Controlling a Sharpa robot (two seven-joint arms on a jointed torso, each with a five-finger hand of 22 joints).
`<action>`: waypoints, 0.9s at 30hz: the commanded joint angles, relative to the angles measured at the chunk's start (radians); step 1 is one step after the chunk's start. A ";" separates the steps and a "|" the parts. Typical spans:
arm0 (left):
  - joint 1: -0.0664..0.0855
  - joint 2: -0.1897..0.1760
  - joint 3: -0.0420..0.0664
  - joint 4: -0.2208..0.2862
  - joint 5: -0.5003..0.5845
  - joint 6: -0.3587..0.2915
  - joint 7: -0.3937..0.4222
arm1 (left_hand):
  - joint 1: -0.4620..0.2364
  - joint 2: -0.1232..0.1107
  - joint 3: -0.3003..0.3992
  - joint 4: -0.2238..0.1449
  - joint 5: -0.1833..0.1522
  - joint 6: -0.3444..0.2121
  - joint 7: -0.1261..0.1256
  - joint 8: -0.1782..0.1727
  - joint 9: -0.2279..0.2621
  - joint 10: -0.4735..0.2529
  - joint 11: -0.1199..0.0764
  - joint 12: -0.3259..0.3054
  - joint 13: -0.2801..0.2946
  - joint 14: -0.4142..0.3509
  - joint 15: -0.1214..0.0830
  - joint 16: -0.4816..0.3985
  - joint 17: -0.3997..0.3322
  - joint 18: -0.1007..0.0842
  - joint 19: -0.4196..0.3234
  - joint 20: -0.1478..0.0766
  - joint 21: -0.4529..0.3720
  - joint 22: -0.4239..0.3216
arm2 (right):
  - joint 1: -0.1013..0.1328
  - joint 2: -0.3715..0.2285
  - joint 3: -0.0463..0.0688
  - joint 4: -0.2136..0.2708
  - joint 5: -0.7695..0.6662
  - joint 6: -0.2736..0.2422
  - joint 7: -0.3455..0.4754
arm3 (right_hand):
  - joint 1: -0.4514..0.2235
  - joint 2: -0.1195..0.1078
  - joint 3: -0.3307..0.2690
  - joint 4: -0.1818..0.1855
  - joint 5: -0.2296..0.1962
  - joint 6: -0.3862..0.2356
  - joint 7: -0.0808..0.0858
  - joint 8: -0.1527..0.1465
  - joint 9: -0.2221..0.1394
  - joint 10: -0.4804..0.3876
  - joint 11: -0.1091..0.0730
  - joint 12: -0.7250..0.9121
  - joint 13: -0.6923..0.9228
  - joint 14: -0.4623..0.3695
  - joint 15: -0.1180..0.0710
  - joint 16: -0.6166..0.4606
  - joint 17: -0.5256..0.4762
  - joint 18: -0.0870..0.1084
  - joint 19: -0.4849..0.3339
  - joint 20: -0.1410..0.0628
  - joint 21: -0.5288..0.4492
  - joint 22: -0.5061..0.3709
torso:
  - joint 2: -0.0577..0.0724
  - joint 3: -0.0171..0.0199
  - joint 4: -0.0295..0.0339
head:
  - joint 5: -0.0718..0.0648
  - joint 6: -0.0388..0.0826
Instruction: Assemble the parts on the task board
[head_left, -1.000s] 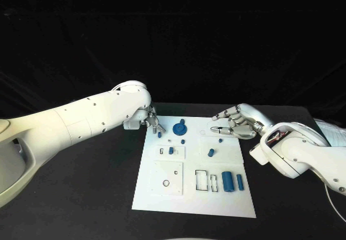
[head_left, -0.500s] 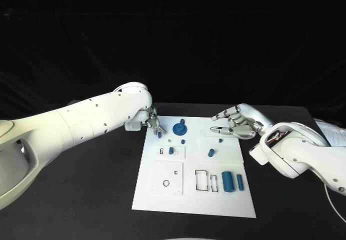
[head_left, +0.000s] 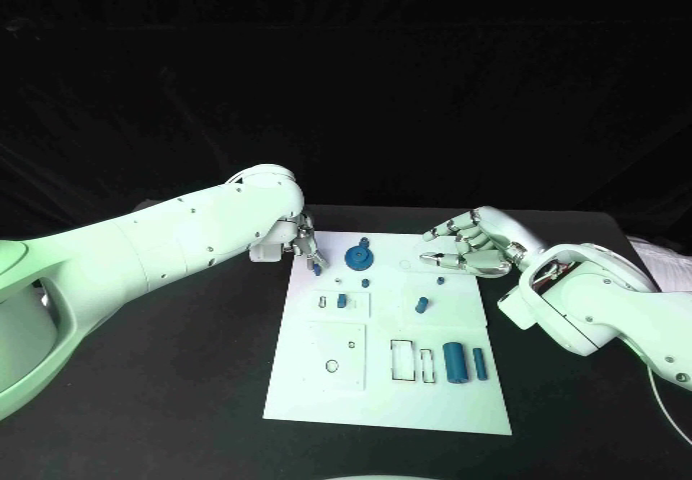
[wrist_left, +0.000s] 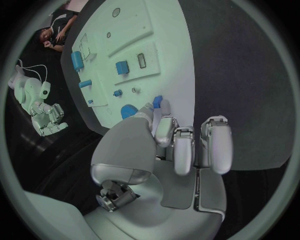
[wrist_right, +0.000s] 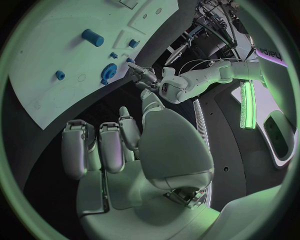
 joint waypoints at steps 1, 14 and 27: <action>0.000 0.002 0.000 0.000 0.008 -0.025 0.003 | 0.060 0.019 0.052 -0.032 -0.005 -0.010 -0.002 -0.003 -0.003 0.002 -0.008 -0.001 -0.003 0.104 -0.008 0.003 0.263 -0.001 0.018 -0.004 0.004 0.137 | -0.001 0.001 0.000 0.001 -0.005 0.003 0.003 | 0.000 0.006 -0.003 0.000 0.002 0.002 -0.006 0.000 0.001 0.002 -0.004 0.001 0.005 0.048 -0.006 -0.005 0.001 0.019 -0.002 -0.001 -0.006 0.040 | 0.000 -0.0002 -0.0003 | 0.001 -0.001; -0.001 -0.002 0.000 0.004 0.059 -0.042 0.022 | 0.031 -0.084 0.355 -0.088 -0.008 -0.027 0.012 0.017 0.001 0.000 0.004 -0.008 -0.017 0.104 0.003 0.003 0.263 -0.001 0.017 0.005 0.001 0.141 | -0.001 0.000 0.000 0.001 -0.005 0.005 0.002 | 0.003 0.007 -0.004 -0.001 0.006 0.003 -0.006 0.000 0.001 0.003 -0.005 0.002 0.005 0.049 -0.006 -0.004 0.001 0.018 -0.001 -0.001 -0.006 0.041 | -0.001 0.0001 0.0005 | 0.003 -0.003; -0.003 -0.051 0.000 0.082 0.067 -0.135 0.056 | 0.013 -0.144 0.465 -0.139 0.001 -0.024 0.012 0.039 0.012 0.011 0.003 0.000 -0.012 0.104 0.003 0.003 0.263 -0.003 0.024 0.004 0.008 0.152 | -0.001 0.000 0.000 0.002 -0.005 0.005 0.003 | 0.003 0.008 -0.004 -0.001 0.006 0.003 -0.006 0.000 0.001 0.003 -0.005 0.002 0.006 0.049 -0.006 -0.004 0.001 0.018 -0.001 -0.001 -0.005 0.041 | -0.001 0.0015 0.0028 | 0.009 -0.001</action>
